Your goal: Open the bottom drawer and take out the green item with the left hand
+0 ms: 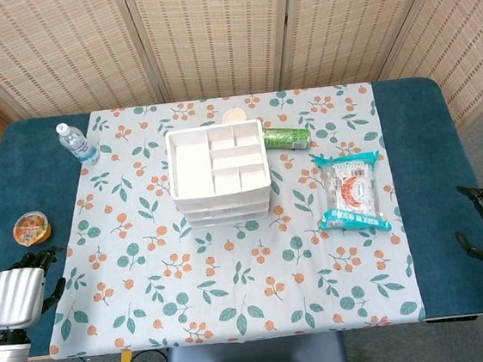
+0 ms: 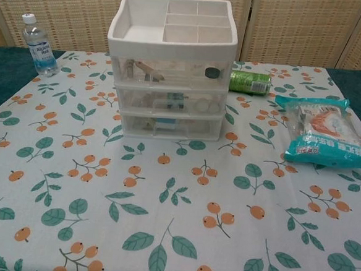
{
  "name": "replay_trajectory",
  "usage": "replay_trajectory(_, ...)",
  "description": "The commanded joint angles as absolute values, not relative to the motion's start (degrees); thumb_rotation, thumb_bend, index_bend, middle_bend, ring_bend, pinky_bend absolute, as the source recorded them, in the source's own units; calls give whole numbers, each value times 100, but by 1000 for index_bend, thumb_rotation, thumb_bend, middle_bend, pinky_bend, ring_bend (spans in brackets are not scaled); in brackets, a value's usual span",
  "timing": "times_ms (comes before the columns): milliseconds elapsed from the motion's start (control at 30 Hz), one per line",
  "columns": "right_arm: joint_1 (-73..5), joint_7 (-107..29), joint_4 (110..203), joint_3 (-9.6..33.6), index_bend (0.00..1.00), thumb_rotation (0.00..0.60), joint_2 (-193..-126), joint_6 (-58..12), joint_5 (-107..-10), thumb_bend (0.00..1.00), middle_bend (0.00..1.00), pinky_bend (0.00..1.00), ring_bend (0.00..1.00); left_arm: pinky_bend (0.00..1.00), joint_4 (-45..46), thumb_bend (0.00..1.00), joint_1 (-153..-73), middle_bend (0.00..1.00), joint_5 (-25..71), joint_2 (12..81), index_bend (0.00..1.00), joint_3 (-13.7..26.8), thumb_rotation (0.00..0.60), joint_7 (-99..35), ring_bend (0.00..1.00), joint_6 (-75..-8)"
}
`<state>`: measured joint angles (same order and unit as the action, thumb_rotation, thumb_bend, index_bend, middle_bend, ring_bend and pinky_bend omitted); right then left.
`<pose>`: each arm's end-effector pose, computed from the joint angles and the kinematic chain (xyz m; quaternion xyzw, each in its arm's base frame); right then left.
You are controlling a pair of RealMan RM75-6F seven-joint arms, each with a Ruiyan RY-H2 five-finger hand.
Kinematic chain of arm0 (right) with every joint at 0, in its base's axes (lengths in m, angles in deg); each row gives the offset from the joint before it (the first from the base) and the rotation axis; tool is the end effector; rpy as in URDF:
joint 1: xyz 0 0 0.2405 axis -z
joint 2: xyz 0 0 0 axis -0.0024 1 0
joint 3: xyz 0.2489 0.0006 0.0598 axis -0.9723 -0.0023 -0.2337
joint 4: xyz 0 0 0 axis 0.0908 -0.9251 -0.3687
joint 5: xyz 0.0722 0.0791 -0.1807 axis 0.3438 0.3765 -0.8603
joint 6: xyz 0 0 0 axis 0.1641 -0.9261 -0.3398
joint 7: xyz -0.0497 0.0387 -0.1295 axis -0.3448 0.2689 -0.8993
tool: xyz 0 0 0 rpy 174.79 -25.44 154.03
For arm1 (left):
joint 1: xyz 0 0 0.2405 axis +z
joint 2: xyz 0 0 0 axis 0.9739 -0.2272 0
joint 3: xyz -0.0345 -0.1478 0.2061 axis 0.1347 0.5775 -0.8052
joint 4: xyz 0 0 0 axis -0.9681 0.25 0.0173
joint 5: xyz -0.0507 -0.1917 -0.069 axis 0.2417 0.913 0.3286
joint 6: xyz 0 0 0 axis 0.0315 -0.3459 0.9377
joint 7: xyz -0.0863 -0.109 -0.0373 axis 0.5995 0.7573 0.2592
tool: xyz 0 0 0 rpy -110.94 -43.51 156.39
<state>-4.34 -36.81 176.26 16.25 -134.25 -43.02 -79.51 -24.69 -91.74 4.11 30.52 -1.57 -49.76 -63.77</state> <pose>-0.3138 -0.1904 0.1994 0.5790 -0.3780 0.3901 0.6080 -0.2707 0.2187 0.1375 -0.6383 -0.3115 -0.3573 0.6065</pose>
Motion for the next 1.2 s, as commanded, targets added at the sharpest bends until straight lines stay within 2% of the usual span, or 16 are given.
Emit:
replay_trajectory(33,-436,-3690,17635,1618,131,600,-13412,-4321,-7954,363,229,248,221,575,-2429,343,-9133,415,386,3087,270,-134,600,-4965,347,-6367)
replay_trajectory(367,-413,-3728,17701,1550,130,600,-13349,-4494,-7959,363,229,248,222,574,-2317,342,-9106,415,213,3129,275,-37,600,-4737,347,-6263)
replay_trajectory(533,-425,-3792,17748,1477,130,600,-13300,-4587,-7952,363,229,248,222,575,-2237,342,-9227,415,-2,3207,285,48,600,-4183,353,-6103)
replay_trajectory(633,-441,-3819,17791,1425,130,600,-13263,-4636,-7949,362,229,248,222,644,-2246,343,-9355,425,-126,3262,297,110,600,-3603,409,-5929)
replay_trajectory(733,-451,-3863,17826,1392,130,600,-13229,-4684,-7963,362,229,248,222,759,-2253,343,-9509,501,-237,3316,319,142,600,-3047,493,-5696)
replay_trajectory(867,-446,-3893,17873,1372,130,600,-13193,-4729,-7963,363,229,248,222,873,-2211,355,-9818,749,-418,3391,388,149,600,-2609,712,-5237)
replay_trajectory(1067,-427,-3893,17880,1384,131,600,-13188,-4738,-7935,362,229,248,222,989,-2114,388,-10266,817,-620,3750,419,103,600,-2048,797,-4590)
replay_trajectory(1200,-424,-3890,17873,1388,130,600,-13192,-4740,-7931,363,229,248,222,1000,-1925,406,-10563,840,-739,4052,407,53,600,-1818,837,-4180)
